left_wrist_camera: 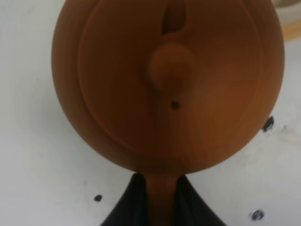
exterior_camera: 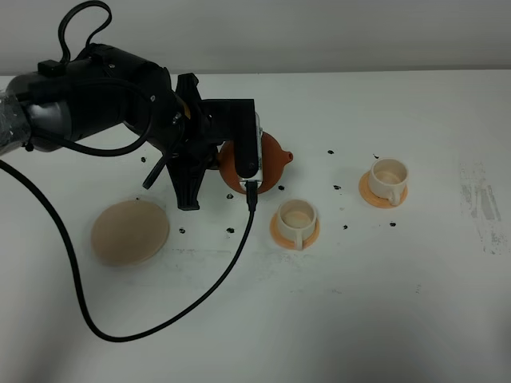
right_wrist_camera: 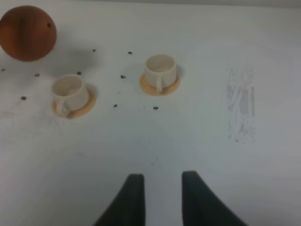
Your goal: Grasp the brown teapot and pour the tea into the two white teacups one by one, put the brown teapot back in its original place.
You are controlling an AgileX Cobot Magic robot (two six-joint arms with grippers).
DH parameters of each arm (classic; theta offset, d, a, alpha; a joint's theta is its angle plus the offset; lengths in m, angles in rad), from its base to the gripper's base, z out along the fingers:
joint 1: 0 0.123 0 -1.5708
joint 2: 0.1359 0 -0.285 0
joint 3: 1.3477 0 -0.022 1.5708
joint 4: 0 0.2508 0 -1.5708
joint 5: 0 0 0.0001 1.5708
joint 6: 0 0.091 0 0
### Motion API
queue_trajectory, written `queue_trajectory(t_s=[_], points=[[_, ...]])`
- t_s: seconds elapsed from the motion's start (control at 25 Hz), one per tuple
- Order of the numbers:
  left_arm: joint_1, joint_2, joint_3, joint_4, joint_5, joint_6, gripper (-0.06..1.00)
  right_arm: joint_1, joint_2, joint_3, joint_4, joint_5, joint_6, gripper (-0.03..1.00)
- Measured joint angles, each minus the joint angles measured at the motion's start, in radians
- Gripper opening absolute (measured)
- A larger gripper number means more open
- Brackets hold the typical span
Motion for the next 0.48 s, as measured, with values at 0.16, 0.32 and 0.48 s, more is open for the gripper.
queue_trajectory(t_s=[0.16,0.32,0.48], points=[[0.000,0.000,0.008,0.015,-0.028,0.077,0.12,0.000,0.000,0.000,0.000,0.000,-0.001,0.22],[0.000,0.000,0.060,0.016,-0.120,0.160,0.12,0.000,0.000,0.000,0.000,0.000,-0.001,0.22],[0.000,0.001,0.082,0.024,-0.151,0.179,0.12,0.000,0.000,0.000,0.000,0.000,0.000,0.22]])
